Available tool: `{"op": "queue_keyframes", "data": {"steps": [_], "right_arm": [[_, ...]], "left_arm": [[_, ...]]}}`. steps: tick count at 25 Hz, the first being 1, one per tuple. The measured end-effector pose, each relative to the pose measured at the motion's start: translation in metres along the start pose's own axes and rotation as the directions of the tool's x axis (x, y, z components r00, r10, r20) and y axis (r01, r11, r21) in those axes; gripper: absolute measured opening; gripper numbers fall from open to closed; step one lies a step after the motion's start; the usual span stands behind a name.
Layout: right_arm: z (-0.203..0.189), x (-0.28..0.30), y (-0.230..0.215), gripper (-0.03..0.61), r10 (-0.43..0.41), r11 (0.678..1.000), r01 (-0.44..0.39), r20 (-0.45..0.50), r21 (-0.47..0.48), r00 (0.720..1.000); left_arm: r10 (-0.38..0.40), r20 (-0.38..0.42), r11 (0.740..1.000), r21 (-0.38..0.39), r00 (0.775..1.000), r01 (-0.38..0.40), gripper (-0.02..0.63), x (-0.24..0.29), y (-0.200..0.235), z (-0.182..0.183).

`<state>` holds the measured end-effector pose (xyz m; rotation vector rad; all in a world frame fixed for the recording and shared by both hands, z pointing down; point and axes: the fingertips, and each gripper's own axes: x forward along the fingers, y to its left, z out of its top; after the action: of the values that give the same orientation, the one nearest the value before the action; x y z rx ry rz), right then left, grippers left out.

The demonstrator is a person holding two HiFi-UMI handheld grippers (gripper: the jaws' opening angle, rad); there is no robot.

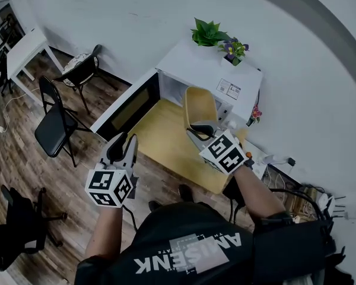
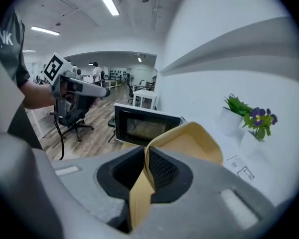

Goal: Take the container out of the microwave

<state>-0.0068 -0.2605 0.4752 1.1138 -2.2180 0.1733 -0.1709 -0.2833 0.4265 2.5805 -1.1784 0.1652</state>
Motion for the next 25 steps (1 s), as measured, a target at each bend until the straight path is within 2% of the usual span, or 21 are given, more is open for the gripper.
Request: {"op": "queue_keyframes", "data": {"steps": [9,13,25], "right_arm": [[0.050,-0.060,-0.026,0.037,-0.091,0.994,0.097,0.125,-0.043,0.988],[0.068,-0.076,-0.025,0.037,-0.089,0.994,0.099,0.169,-0.050,0.982],[0.079,-0.090,-0.033,0.032,-0.111,0.989,0.129,0.217,-0.073,0.970]], "left_arm": [[-0.028,0.060,0.998,0.054,0.998,0.025,0.097,0.003,-0.018,0.027],[-0.026,0.082,0.997,0.068,0.996,0.021,0.097,0.003,-0.022,0.040],[-0.001,0.104,0.996,0.091,0.995,-0.009,0.097,-0.002,-0.026,0.050]]}}
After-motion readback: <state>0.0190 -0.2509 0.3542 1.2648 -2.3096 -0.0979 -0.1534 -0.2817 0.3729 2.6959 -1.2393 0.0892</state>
